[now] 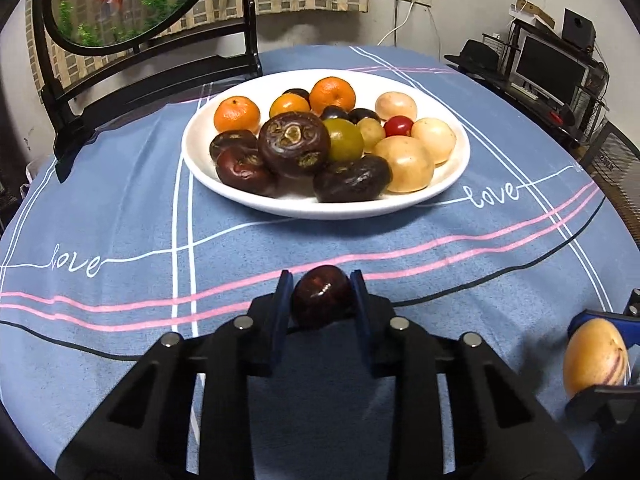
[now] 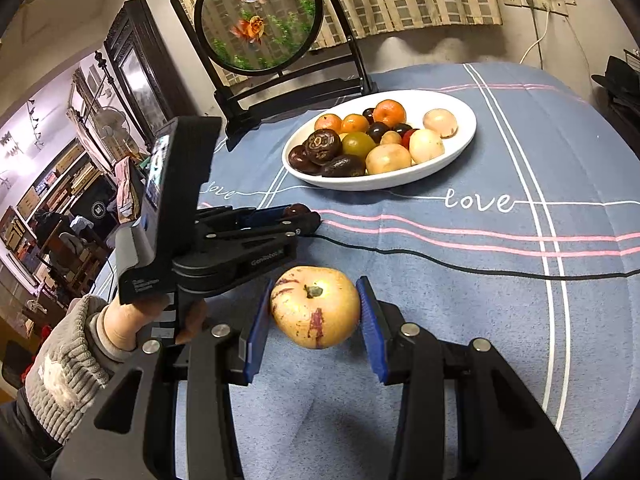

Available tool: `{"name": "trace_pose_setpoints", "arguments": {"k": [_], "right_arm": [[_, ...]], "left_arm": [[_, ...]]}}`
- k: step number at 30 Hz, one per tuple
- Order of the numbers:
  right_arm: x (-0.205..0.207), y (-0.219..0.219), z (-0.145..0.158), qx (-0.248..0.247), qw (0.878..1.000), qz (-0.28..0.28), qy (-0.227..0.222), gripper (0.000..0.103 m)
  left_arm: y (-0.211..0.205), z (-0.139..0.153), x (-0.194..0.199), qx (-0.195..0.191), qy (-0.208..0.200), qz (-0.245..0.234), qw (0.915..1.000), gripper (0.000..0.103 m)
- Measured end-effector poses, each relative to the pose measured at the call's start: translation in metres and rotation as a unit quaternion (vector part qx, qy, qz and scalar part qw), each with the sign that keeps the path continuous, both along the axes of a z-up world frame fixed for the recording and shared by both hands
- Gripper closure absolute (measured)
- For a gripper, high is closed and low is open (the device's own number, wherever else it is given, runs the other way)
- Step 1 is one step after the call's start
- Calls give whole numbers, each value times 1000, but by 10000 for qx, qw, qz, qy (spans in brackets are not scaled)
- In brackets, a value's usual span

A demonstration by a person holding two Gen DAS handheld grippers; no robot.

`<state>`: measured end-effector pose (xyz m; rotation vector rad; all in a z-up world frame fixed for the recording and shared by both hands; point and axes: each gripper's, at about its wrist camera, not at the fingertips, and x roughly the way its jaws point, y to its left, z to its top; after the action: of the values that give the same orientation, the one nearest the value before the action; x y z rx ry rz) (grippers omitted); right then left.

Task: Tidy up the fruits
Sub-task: 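Grasp the last dark plum with the left tool while the right tool carries the pale fruit to the plate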

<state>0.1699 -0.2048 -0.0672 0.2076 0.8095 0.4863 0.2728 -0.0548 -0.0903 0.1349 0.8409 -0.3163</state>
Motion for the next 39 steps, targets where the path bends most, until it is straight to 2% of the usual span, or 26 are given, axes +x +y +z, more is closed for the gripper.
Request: {"name": "trace_pose_setpoints", "arguments": {"k": [5,8,10,15,17,20,23,30,34,39], "right_arm": [[3,-5,-3,-42,9999,-136,16,61],[2,-15,3,33,9994,-319,-119,61],[1,-25,12,105,9984,-481,-284,61],[19,-44,42,186,9953,-819,-486,61],[33,-48,67,87,9930,-927,-722,61],[57,-49,90,72,9901,-1036,-943,61],[84,-46,94,-14,9879,-1152,-1037,61],[153,-29,50,-224,9897,-1226,-708,61],[183,-21,26,-431,9908,-1173,-515,61],[199,-13,10,-584,9909,-1132,-441,61]], "left_arm": [[8,7,-21,-5,-100,61,9999,73],[23,26,-43,-144,-332,217,9991,74],[32,42,-51,-91,-510,319,9981,74],[50,96,-40,230,-935,618,9934,74],[53,121,-27,207,-1143,768,9903,74],[51,137,-7,38,-1198,815,9894,74],[40,132,21,-40,-1146,821,9900,74],[22,75,92,-138,-695,956,9929,74],[20,53,116,-170,-569,1003,9932,74],[18,36,131,-135,-520,986,9937,74]]}}
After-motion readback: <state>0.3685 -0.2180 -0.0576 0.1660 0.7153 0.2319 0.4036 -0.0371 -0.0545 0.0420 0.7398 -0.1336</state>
